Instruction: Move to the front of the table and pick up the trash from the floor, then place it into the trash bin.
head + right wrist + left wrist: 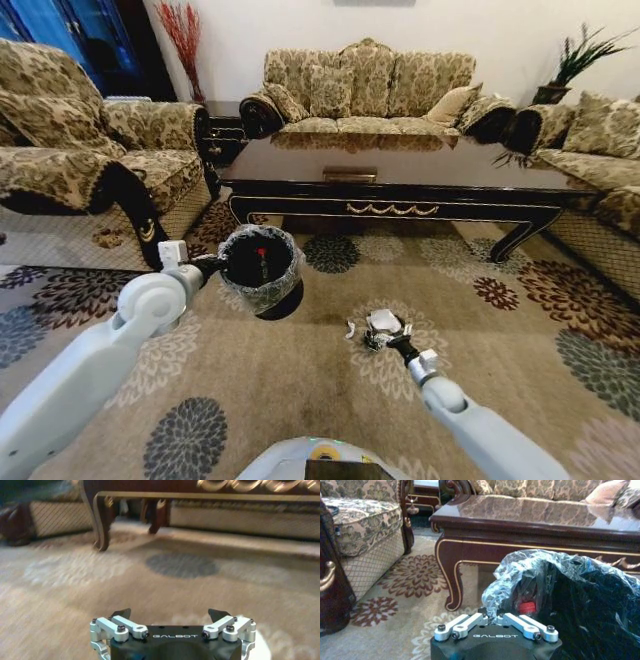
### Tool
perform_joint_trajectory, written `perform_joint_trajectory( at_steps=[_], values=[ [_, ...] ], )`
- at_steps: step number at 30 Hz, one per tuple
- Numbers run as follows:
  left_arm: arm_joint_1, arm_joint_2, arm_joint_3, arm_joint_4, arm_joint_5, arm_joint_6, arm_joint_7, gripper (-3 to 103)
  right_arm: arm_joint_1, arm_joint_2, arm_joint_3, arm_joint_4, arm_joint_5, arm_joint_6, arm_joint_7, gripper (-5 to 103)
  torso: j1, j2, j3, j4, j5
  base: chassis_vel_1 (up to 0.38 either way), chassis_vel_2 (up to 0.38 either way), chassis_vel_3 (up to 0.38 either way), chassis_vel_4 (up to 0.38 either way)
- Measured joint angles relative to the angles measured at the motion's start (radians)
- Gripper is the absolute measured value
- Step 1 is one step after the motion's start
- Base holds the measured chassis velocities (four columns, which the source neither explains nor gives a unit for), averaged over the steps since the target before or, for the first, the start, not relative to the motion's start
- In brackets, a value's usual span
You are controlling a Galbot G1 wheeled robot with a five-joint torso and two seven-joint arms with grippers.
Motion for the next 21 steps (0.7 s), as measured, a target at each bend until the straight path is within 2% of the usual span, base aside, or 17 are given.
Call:
perform_joint_trajectory(
  at_steps=[4, 9, 12, 21],
  values=[
    [0.01, -0.01, -0.014, -0.009, -0.004, 0.001, 0.0, 4, 0.038, 0.004, -0.079, -0.05, -0.011, 0.0, -0.002, 100, 0.0, 0.0, 0.0, 0.0001, 0.0001, 0.0, 0.0, 0.0, 0.0],
    [0.009, -0.025, -0.011, 0.009, 0.001, 0.001, 0.001, 4, 0.098, 0.042, -0.163, -0.164, -0.03, -0.022, 0.06, 100, 0.0, 0.0, 0.0, 0.0003, 0.0, 0.0, 0.0, 0.0, 0.0],
    [-0.001, -0.025, -0.001, 0.02, 0.001, 0.001, 0.002, 4, 0.133, 0.067, -0.193, -0.221, -0.035, -0.039, 0.095, 100, 0.0, 0.0, 0.0, 0.0003, 0.0002, 0.0, 0.0, 0.0, 0.0],
    [-0.01, -0.015, 0.008, 0.012, -0.004, 0.001, 0.002, 4, 0.188, 0.094, -0.223, -0.321, -0.05, -0.059, 0.131, 100, 0.0, 0.0, 0.0, 0.0003, 0.0003, 0.0, 0.0, 0.0, 0.0]
  ],
)
